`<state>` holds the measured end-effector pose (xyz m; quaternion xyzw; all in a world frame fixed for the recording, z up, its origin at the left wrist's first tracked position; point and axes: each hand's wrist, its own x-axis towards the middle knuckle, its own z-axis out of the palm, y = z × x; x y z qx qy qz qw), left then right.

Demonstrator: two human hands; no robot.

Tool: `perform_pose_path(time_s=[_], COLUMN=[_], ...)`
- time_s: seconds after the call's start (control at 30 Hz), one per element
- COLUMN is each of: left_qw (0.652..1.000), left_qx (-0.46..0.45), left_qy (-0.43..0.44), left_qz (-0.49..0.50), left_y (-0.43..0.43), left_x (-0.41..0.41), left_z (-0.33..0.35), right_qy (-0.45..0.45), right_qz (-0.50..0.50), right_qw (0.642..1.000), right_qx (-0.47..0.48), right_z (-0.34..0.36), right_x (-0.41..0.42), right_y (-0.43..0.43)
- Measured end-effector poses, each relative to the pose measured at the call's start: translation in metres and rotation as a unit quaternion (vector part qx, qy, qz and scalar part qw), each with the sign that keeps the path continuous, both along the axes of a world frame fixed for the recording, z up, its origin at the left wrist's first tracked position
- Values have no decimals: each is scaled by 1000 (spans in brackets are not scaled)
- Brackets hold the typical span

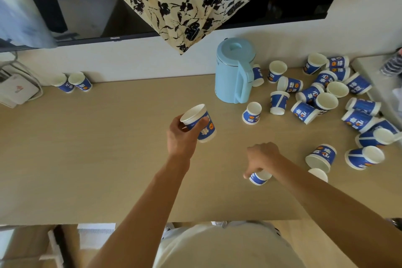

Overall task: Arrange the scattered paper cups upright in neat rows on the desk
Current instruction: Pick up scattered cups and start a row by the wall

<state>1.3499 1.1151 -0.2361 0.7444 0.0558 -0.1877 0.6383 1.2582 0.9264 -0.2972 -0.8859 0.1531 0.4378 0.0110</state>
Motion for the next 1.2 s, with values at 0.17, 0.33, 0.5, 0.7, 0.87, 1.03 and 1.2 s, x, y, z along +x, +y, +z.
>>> perform_pose_path(time_s=[0.17, 0.33, 0.5, 0.7, 0.87, 1.03, 1.2], left_qw=[1000, 999, 999, 997, 996, 993, 990], left_qx=[7, 6, 10, 20, 34, 48, 54], left_qy=[-21, -30, -46, -73, -87, -90, -93], left_qz=[-5, -11, -18, -15, 10, 50, 92], left_y=[0, 1, 8, 35, 71, 110, 162], left_x=[0, -2, -1, 15, 32, 55, 89], left_z=[2, 2, -2, -2, 2, 2, 0], right_qy=[60, 62, -91, -215, -303, -357, -392], right_qz=[38, 25, -71, -283, -326, -317, -329], right_qw=[996, 994, 993, 886, 796, 759, 710], right_qx=[-48, -81, 15, 299, 411, 443, 483], right_z=[-9, -17, -16, 3, 10, 15, 22], right_x=[-4, -2, 11, 36, 63, 102, 150], right_y=[10, 10, -7, -16, 14, 59, 116])
